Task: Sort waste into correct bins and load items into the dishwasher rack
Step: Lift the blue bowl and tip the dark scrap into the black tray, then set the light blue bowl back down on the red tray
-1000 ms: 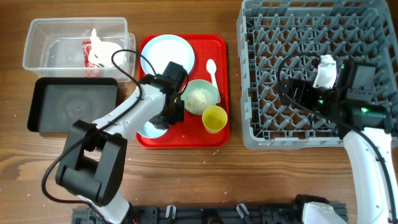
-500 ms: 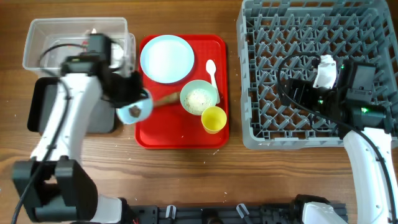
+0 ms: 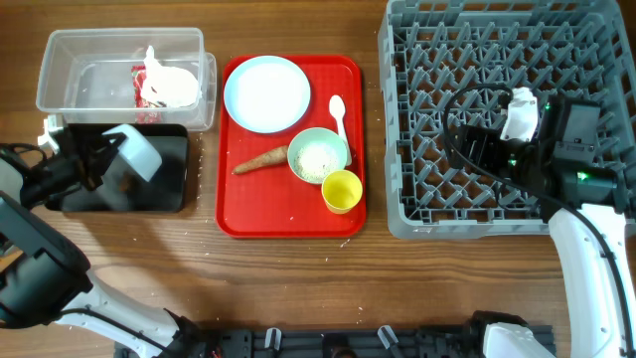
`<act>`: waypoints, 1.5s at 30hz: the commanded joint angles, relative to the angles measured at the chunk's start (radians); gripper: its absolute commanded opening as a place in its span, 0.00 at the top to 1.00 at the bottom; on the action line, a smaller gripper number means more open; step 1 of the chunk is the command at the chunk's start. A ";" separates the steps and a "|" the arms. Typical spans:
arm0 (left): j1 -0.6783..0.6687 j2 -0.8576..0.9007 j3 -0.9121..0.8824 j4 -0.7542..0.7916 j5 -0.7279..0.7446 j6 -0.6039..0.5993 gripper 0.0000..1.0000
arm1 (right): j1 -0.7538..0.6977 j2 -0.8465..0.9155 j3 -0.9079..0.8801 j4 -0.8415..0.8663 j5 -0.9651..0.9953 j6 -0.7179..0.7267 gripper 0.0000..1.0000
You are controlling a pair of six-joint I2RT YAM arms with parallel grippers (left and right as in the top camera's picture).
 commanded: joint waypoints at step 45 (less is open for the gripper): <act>-1.249 -0.313 -0.012 0.146 -1.173 -0.441 0.31 | 0.000 0.005 0.023 0.006 0.006 0.007 0.00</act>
